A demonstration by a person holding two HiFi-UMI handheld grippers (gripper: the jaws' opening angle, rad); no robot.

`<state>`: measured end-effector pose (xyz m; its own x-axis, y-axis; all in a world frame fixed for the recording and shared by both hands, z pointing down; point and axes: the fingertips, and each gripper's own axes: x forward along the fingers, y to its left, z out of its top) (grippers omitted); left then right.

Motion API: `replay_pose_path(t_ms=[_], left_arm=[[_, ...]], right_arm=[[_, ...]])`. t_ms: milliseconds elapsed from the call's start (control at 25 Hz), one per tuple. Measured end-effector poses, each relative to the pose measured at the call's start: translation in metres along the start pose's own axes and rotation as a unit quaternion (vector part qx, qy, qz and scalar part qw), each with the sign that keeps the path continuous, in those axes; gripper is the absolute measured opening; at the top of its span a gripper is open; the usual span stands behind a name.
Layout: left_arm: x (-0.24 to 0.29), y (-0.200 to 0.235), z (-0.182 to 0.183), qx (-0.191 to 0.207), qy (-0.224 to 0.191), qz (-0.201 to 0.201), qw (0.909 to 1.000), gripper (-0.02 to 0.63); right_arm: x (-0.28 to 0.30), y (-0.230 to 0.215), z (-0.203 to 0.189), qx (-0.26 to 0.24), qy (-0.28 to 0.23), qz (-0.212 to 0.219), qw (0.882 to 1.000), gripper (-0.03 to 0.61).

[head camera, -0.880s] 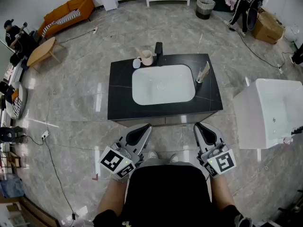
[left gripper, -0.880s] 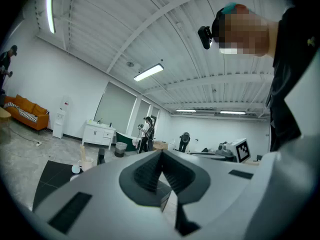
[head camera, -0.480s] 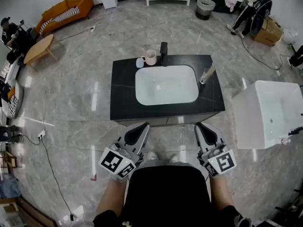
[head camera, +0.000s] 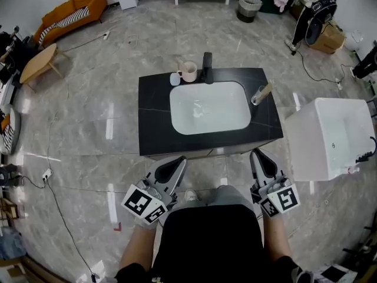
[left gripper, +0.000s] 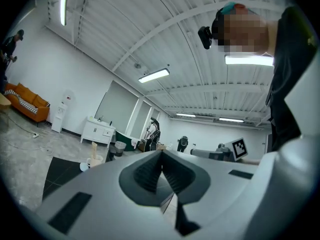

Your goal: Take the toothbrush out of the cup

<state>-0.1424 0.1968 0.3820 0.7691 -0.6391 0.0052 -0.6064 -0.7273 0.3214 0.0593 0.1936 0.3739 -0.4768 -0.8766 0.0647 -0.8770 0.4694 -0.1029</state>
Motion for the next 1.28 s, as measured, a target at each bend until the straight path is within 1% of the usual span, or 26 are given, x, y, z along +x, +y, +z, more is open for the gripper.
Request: replay_pose_path(t_ms=[160, 320, 440, 640, 1000, 1160, 1280], left_arm=[[0.010, 0.012, -0.008, -0.002, 0.008, 0.006, 0.9999, 0.021], [0.036, 0.027, -0.011, -0.012, 0.012, 0.015, 0.9997, 0.021], [0.062, 0.040, -0.011, -0.012, 0.020, 0.028, 0.9993, 0.021], [0.110, 0.059, -0.006, -0.015, 0.027, 0.059, 0.9978, 0.021], [0.185, 0.076, 0.003, -0.017, 0.045, 0.112, 0.9926, 0.021], [0.210, 0.080, -0.002, -0.016, 0.057, 0.137, 0.9889, 0.021], [0.224, 0.084, -0.006, -0.021, 0.064, 0.152, 0.9860, 0.021]], right_arm=[[0.004, -0.017, -0.004, 0.008, 0.001, -0.019, 1.000, 0.043], [0.019, -0.046, -0.007, 0.012, 0.005, -0.022, 1.000, 0.043], [0.037, -0.071, -0.009, 0.015, 0.009, -0.013, 1.000, 0.043], [0.069, -0.112, -0.014, 0.020, 0.020, 0.015, 0.999, 0.043], [0.109, -0.216, -0.006, 0.035, 0.021, 0.019, 0.999, 0.043], [0.114, -0.257, -0.015, 0.037, 0.028, 0.017, 0.999, 0.043], [0.116, -0.286, -0.028, 0.041, 0.039, 0.006, 0.998, 0.044]])
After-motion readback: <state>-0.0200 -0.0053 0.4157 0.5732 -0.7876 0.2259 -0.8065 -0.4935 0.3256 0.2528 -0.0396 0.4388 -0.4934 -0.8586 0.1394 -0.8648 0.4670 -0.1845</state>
